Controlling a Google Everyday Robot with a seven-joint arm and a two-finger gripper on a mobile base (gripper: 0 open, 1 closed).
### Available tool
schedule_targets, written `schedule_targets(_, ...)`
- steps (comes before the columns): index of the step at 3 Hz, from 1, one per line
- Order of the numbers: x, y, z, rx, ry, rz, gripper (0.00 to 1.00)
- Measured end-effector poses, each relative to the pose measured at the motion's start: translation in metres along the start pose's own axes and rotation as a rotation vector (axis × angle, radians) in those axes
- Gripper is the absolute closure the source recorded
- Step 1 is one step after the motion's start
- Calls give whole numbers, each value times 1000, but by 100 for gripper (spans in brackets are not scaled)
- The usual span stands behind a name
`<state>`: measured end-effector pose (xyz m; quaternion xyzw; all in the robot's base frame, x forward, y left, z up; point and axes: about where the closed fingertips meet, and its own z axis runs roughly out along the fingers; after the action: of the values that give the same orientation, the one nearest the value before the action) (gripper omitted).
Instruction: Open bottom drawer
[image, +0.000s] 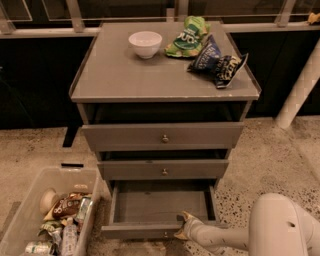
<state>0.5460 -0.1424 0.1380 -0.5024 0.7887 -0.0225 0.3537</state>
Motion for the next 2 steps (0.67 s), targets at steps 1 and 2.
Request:
schedule_targets(1, -1, -1, -2, 0, 0, 0, 100)
schedule_targets(2, 4, 10, -6, -1, 1, 8, 100)
